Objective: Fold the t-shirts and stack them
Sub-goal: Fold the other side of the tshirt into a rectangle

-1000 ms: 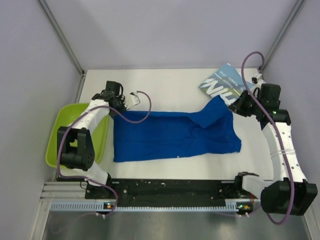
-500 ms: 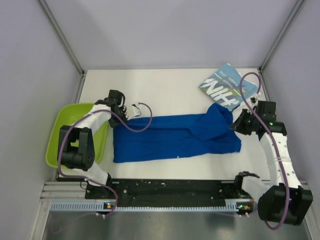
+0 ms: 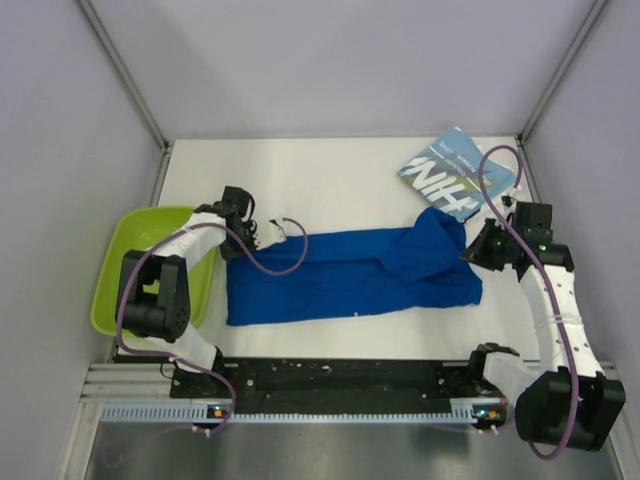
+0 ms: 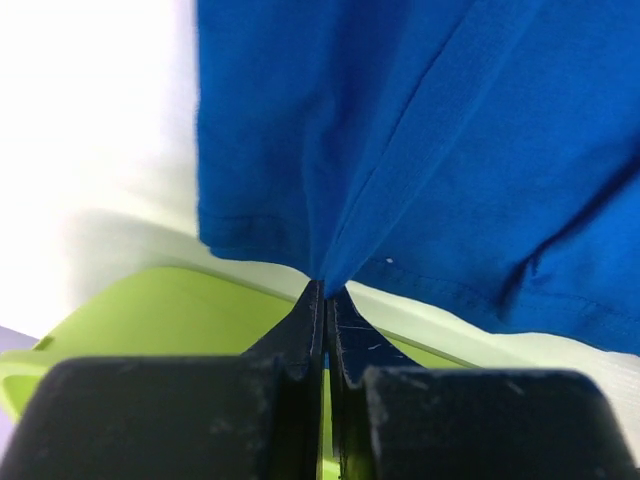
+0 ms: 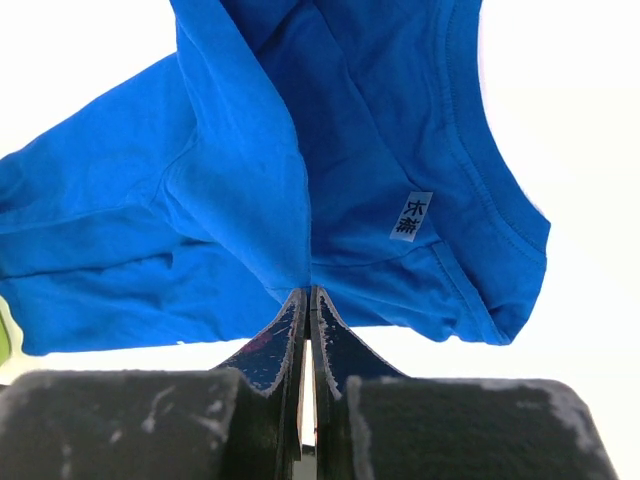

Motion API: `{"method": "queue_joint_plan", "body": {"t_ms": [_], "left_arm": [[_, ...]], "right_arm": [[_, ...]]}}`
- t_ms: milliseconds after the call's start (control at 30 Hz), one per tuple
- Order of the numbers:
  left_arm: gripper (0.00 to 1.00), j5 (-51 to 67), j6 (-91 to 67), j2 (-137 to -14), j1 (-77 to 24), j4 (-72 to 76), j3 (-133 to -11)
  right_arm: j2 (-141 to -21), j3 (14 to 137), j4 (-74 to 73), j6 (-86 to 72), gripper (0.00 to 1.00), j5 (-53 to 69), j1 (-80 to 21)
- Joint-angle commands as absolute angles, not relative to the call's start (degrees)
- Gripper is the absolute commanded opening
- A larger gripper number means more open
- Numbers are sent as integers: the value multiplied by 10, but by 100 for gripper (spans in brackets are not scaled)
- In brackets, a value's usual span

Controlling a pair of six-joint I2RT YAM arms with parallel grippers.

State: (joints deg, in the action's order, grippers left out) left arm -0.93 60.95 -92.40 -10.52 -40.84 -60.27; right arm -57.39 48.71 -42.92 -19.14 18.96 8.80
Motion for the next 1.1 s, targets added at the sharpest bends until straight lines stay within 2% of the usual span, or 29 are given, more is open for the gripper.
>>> {"method": "queue_joint_plan", "body": {"t_ms": [0,33,100,133,200,367,467,600,767,900,967,1067], "left_arm": [[0,-19,650,-929,-110,-408,-579],[9,-25,650,-932,-112,-399,-578],[45,-28,642,-935,-123,-380,-590],[68,-19,635,-934,-130,-378,-605],[73,20,614,-926,-148,-378,-640],[73,103,561,-908,-227,-381,-738],[65,155,529,-922,-312,-390,-787],[51,246,438,-981,-424,-346,-842],[49,262,447,-1091,-528,-326,-913],[47,252,441,-1164,-556,-292,-961],[41,244,420,-1185,-559,-272,-971],[42,254,411,-1206,-560,-258,-969]], "right_arm": [[-576,479,-417,-179,0,172,94],[-580,476,-406,-180,0,171,94],[-599,463,-370,-194,0,179,94],[-611,456,-348,-200,0,184,94],[-645,451,-316,-207,0,187,94],[-727,453,-249,-212,0,164,94],[-783,454,-222,-213,0,156,96],[-826,454,-185,-232,0,179,96],[-842,443,-160,-243,0,199,96],[-841,435,-156,-243,0,200,96],[-840,432,-155,-241,0,203,96],[-838,428,-155,-239,0,203,96]]}}
